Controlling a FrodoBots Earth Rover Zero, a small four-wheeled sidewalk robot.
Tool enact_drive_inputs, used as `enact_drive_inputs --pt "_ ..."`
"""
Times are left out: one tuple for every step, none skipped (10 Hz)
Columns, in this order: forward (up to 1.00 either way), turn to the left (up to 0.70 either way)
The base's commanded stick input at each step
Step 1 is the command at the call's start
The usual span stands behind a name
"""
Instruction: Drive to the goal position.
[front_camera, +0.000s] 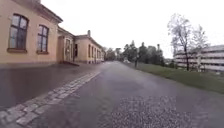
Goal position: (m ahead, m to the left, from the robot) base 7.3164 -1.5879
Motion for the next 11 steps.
enact_drive_inputs --pt "1.00 -0.40" --pt "1.00 -0.35" --pt "1.00 -0.17" --pt "1.00 -0.06" --pt "1.00 0.00" --pt "1.00 0.00" --pt "1.00 0.00" --pt "1.00 0.00" --pt "1.00 0.00" --pt "1.00 0.00" --pt "1.00 0.00"
